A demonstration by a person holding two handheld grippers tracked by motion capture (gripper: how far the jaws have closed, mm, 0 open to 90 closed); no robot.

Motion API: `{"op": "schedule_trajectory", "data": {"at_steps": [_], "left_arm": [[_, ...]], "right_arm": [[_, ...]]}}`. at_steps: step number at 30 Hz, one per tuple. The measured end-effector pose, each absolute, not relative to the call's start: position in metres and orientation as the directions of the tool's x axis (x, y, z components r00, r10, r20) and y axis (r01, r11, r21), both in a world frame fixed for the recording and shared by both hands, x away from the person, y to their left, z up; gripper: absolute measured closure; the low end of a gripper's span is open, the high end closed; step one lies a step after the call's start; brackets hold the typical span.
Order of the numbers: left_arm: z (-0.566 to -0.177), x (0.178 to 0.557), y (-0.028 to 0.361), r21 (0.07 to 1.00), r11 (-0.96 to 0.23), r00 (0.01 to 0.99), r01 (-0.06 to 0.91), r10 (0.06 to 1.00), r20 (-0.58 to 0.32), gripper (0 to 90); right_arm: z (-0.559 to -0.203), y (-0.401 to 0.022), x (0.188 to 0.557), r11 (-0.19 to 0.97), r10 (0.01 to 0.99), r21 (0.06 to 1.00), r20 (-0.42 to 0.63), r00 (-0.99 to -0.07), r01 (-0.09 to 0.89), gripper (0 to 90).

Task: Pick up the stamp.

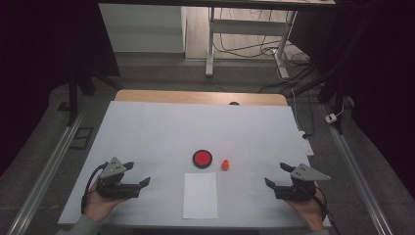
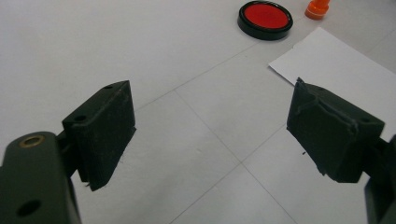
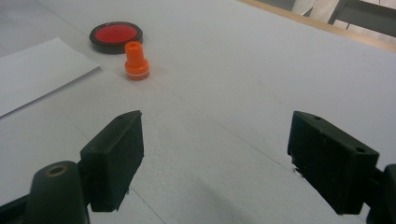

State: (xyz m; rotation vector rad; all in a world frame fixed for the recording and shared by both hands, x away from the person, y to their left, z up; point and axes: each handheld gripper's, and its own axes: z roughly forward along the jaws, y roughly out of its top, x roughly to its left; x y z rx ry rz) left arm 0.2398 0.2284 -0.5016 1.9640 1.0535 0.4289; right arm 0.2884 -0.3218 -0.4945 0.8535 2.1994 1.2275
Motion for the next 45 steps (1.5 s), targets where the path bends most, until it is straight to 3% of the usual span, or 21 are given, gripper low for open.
{"op": "schedule_trajectory", "data": {"at_steps": [45], "left_arm": [[-0.504, 0.242, 0.225, 0.805, -0.316, 0.601, 0.502, 0.797, -0.062, 15.5]], "right_arm": [[-0.488, -0.300, 0.289, 0.404, 0.681, 0.871, -0.081, -0.728, 0.281, 22.2]]}}
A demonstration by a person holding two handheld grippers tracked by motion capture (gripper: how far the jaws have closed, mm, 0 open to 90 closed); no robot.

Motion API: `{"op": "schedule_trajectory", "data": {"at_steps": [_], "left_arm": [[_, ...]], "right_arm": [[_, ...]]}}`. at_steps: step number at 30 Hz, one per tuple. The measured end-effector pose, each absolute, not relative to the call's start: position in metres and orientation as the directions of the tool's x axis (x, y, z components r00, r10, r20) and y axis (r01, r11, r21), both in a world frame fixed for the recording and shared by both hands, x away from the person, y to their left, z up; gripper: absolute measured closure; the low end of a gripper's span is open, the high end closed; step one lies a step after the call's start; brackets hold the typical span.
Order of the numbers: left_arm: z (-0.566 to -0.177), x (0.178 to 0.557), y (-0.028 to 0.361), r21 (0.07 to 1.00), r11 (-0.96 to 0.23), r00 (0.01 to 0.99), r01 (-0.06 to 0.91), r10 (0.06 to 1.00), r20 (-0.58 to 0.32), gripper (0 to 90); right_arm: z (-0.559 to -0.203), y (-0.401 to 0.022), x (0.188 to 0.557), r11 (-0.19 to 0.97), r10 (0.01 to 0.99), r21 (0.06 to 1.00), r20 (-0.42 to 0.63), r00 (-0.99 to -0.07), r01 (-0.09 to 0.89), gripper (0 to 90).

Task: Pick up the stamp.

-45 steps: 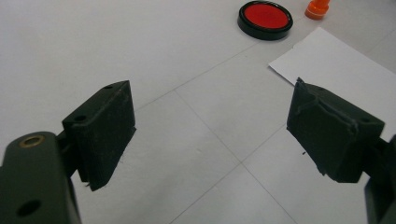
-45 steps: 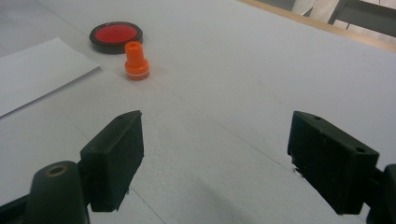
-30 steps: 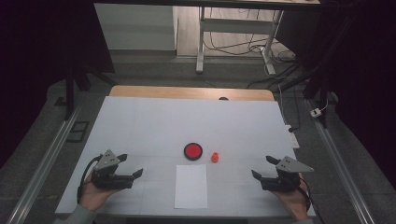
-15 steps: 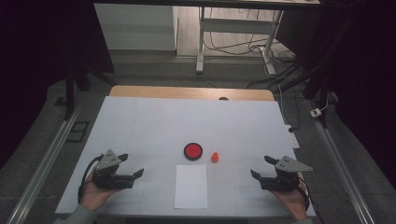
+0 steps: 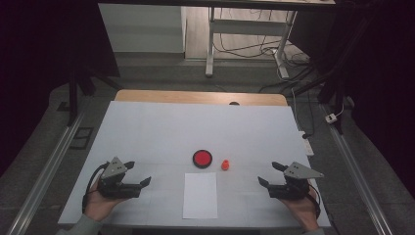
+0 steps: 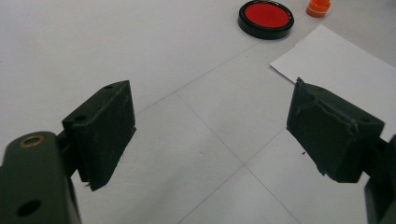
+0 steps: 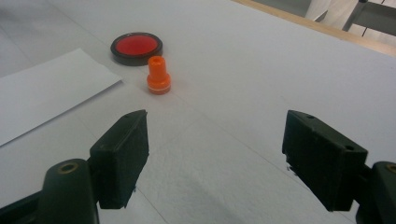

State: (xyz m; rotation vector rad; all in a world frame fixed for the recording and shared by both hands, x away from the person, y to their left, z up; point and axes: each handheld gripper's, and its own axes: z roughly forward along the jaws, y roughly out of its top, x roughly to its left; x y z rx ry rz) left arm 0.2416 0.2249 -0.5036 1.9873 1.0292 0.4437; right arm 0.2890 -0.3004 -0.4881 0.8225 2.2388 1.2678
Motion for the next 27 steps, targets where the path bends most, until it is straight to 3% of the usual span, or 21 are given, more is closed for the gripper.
{"op": "schedule_trajectory", "data": {"at_steps": [27], "left_arm": [[-0.506, 0.242, 0.222, 0.797, -0.325, 0.604, 0.509, 0.794, -0.062, 15.7]], "right_arm": [[-0.485, -0.265, 0.296, 0.415, 0.642, 0.873, -0.081, -0.762, 0.257, 23.1]]}}
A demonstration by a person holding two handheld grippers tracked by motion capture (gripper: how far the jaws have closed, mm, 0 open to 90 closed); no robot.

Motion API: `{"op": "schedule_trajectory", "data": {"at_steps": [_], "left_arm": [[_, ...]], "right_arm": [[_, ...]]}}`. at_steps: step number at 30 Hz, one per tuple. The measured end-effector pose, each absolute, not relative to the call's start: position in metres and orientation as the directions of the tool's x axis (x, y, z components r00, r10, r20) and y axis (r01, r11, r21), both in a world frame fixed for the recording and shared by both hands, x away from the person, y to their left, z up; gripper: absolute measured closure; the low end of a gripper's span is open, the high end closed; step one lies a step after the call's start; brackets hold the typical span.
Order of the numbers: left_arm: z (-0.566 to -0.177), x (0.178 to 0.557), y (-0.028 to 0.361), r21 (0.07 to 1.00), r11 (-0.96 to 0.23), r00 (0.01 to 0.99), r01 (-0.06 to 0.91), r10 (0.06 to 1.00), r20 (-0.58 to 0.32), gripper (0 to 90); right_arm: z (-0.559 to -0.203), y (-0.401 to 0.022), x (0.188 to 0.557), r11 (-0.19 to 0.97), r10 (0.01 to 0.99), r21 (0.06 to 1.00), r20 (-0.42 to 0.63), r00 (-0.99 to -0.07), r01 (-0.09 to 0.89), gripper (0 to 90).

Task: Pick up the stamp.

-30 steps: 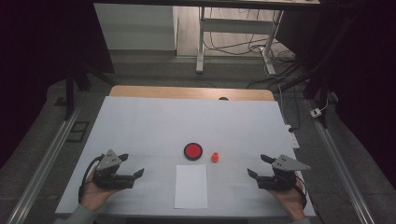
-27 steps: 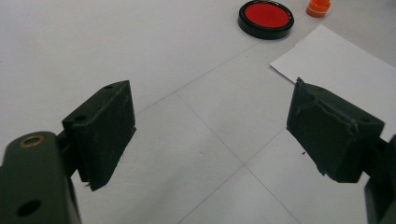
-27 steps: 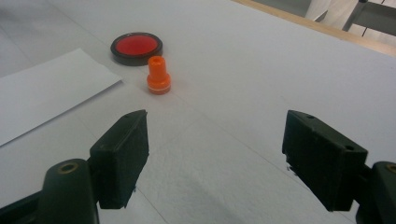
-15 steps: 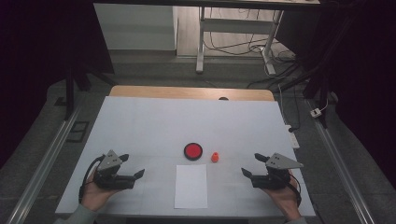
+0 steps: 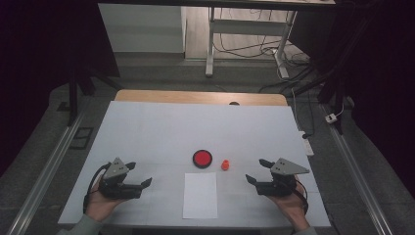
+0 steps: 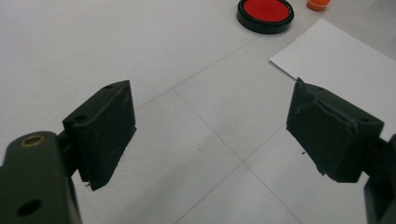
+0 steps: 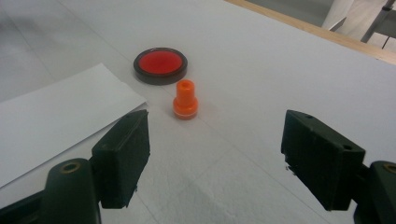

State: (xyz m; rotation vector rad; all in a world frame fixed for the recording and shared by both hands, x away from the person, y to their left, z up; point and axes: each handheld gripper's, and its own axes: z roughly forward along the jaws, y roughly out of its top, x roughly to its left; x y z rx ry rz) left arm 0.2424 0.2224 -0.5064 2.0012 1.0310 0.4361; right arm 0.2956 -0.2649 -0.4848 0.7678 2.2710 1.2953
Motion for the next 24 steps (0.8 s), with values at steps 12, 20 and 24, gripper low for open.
{"op": "schedule_trajectory", "data": {"at_steps": [12, 20, 24], "left_arm": [[-0.507, 0.243, 0.221, 0.793, -0.333, 0.608, 0.510, 0.792, -0.058, 15.7], [-0.508, 0.244, 0.220, 0.792, -0.333, 0.606, 0.512, 0.793, -0.058, 15.7], [-0.508, 0.244, 0.220, 0.790, -0.338, 0.607, 0.512, 0.793, -0.054, 15.7]], "right_arm": [[-0.485, -0.249, 0.301, 0.417, 0.624, 0.874, -0.076, -0.778, 0.249, 24.0], [-0.485, -0.236, 0.304, 0.430, 0.608, 0.868, -0.076, -0.790, 0.247, 24.5], [-0.485, -0.230, 0.307, 0.438, 0.594, 0.865, -0.074, -0.801, 0.245, 24.7]]}}
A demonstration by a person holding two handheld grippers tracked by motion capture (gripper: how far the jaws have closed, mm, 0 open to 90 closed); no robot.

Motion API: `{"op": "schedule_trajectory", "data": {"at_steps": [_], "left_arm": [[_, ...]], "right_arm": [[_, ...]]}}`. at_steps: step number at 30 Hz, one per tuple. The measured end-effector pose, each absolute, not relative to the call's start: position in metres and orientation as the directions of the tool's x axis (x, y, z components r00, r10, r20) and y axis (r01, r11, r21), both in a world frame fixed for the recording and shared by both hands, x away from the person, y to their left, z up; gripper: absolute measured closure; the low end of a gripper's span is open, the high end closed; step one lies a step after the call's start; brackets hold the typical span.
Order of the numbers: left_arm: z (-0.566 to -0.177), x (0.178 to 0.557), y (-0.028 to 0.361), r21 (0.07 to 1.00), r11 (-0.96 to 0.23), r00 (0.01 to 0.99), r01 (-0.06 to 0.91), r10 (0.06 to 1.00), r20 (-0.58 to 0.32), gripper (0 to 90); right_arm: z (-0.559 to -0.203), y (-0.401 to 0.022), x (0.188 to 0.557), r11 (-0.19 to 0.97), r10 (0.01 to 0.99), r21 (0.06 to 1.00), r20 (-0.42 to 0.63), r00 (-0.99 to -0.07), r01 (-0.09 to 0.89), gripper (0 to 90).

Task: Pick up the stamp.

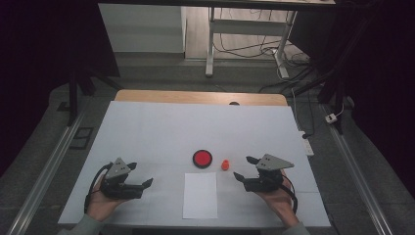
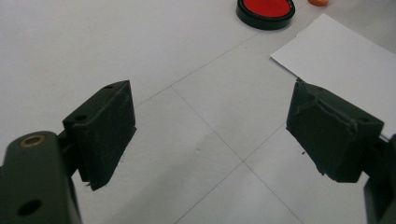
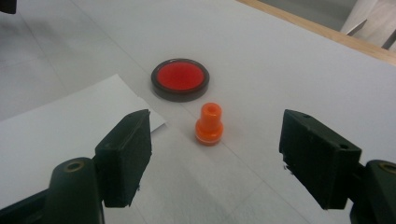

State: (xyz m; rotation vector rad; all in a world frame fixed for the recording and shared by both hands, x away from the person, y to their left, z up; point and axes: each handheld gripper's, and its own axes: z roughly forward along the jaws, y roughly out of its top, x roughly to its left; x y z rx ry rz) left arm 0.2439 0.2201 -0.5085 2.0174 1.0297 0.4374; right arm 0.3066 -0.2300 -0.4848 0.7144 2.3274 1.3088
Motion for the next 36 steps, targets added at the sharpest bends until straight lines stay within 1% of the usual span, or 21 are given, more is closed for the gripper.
{"op": "schedule_trajectory", "data": {"at_steps": [7, 17, 25, 30, 36], "left_arm": [[-0.509, 0.244, 0.220, 0.788, -0.339, 0.607, 0.513, 0.793, -0.054, 15.8], [-0.508, 0.244, 0.221, 0.789, -0.337, 0.607, 0.513, 0.792, -0.057, 15.7], [-0.509, 0.244, 0.221, 0.789, -0.333, 0.604, 0.516, 0.794, -0.060, 15.8], [-0.509, 0.244, 0.221, 0.786, -0.339, 0.607, 0.516, 0.792, -0.057, 15.8], [-0.509, 0.244, 0.221, 0.786, -0.339, 0.608, 0.517, 0.792, -0.057, 15.8]], "right_arm": [[-0.485, -0.219, 0.311, 0.452, 0.578, 0.859, -0.076, -0.812, 0.241, 25.1], [-0.490, -0.199, 0.318, 0.501, 0.552, 0.831, -0.092, -0.829, 0.242, 25.5], [-0.498, -0.190, 0.325, 0.519, 0.557, 0.813, -0.088, -0.826, 0.264, 26.1], [-0.502, -0.184, 0.331, 0.535, 0.571, 0.797, -0.098, -0.815, 0.279, 27.8], [-0.509, -0.179, 0.338, 0.540, 0.583, 0.790, -0.102, -0.806, 0.291, 32.5]]}}
